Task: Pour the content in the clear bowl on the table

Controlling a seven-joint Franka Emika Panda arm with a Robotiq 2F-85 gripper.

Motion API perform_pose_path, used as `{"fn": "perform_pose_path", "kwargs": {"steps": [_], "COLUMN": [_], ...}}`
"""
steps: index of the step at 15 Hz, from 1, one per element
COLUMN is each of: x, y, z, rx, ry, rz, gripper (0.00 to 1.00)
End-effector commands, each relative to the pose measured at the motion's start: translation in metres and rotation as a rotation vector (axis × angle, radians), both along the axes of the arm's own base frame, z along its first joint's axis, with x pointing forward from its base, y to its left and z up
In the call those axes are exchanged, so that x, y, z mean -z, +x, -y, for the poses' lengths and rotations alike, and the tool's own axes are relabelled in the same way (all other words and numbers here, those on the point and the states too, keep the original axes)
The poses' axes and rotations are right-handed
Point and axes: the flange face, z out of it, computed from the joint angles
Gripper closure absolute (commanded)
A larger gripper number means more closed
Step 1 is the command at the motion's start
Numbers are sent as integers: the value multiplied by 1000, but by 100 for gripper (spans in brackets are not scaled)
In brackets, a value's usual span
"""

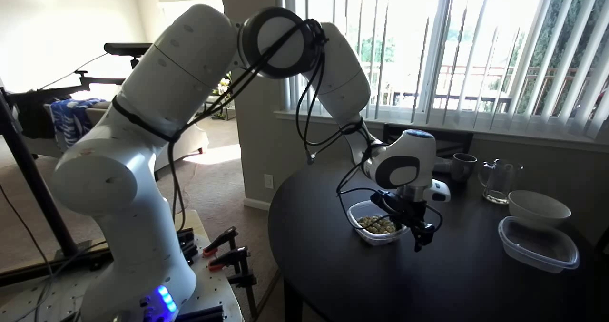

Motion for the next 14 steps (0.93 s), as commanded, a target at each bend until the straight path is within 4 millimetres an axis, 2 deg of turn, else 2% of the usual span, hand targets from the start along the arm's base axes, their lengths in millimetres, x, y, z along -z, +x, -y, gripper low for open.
{"fn": "perform_pose_path", "kwargs": {"steps": [1, 8, 11, 14], "x": [-14, -40, -56, -74], "y": [-12, -33, -45, -48], "z": [1, -8, -18, -29], "rx": [23, 46, 75, 94], "ry": [-24, -63, -102, -163], "rz": [17, 127, 189, 251], "gripper": [54, 99, 97, 99]}}
